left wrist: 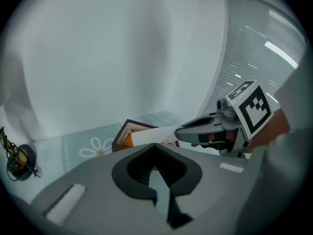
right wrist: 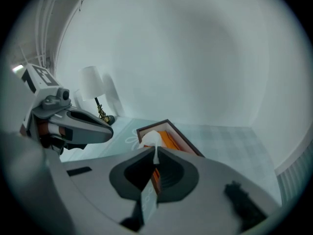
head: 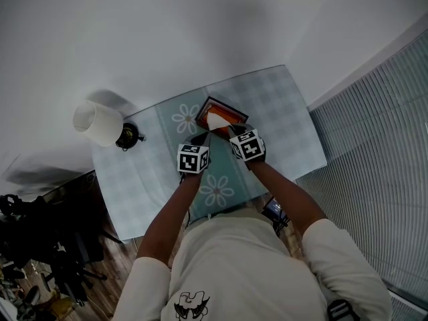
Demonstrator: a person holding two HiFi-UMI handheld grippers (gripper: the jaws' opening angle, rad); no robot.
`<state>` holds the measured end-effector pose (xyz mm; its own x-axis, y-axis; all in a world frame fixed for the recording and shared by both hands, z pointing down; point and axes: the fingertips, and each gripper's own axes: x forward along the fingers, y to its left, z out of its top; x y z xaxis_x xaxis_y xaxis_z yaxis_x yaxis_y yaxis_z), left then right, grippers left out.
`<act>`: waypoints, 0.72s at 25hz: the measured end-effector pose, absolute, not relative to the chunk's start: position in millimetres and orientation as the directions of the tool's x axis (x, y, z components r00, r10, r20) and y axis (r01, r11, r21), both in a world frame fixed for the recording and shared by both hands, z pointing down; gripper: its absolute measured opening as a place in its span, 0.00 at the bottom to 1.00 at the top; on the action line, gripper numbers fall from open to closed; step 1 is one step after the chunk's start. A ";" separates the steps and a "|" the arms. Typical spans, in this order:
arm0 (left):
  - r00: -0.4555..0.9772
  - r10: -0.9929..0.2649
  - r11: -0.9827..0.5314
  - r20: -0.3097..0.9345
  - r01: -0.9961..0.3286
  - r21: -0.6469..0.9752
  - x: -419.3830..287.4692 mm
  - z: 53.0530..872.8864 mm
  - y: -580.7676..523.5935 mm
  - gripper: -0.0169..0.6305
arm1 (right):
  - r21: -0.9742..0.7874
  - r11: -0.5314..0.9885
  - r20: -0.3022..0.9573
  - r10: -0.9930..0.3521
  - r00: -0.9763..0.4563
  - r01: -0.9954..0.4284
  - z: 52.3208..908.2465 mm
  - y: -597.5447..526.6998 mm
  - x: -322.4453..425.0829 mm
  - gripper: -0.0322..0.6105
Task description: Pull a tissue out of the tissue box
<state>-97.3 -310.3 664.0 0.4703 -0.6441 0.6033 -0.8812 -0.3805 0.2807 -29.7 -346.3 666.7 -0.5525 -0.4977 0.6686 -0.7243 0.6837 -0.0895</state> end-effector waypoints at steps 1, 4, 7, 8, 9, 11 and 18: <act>0.471 -0.649 -0.389 0.597 -0.880 0.271 -96.6 660.2 -309.3 0.04 | -0.093 0.683 0.662 -0.501 -0.558 -0.724 662.8 -344.1 -29.3 0.07; 0.472 -0.673 -0.412 0.569 -0.879 0.242 -95.1 645.0 -303.3 0.04 | -0.101 0.682 0.640 -0.513 -0.573 -0.724 651.2 -335.0 -26.8 0.07; 0.484 -0.687 -0.451 0.542 -0.869 0.203 -94.0 629.2 -293.1 0.04 | -0.097 0.694 0.621 -0.518 -0.588 -0.713 641.5 -322.6 -24.3 0.07; 0.490 -0.688 -0.467 0.536 -0.864 0.189 -93.4 624.9 -288.6 0.04 | -0.094 0.698 0.614 -0.521 -0.593 -0.710 637.9 -317.6 -23.1 0.07; 0.496 -0.688 -0.482 0.531 -0.858 0.178 -92.8 621.0 -283.6 0.04 | -0.092 0.699 0.608 -0.524 -0.597 -0.709 634.1 -312.0 -21.8 0.07; 0.504 -0.689 -0.496 0.520 -0.852 0.169 -92.6 614.2 -274.0 0.04 | -0.099 0.698 0.593 -0.531 -0.606 -0.709 625.5 -300.7 -18.8 0.07; 0.520 -0.727 -0.502 0.448 -0.848 0.170 -97.8 582.0 -245.2 0.04 | -0.156 0.684 0.517 -0.558 -0.649 -0.712 583.5 -266.6 -12.2 0.07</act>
<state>-97.8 -245.2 582.0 0.5201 -0.7270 0.4483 -0.8481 -0.5019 0.1699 -12.2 -266.6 583.5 -0.6490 -0.5583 0.5169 -0.7125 0.6842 -0.1555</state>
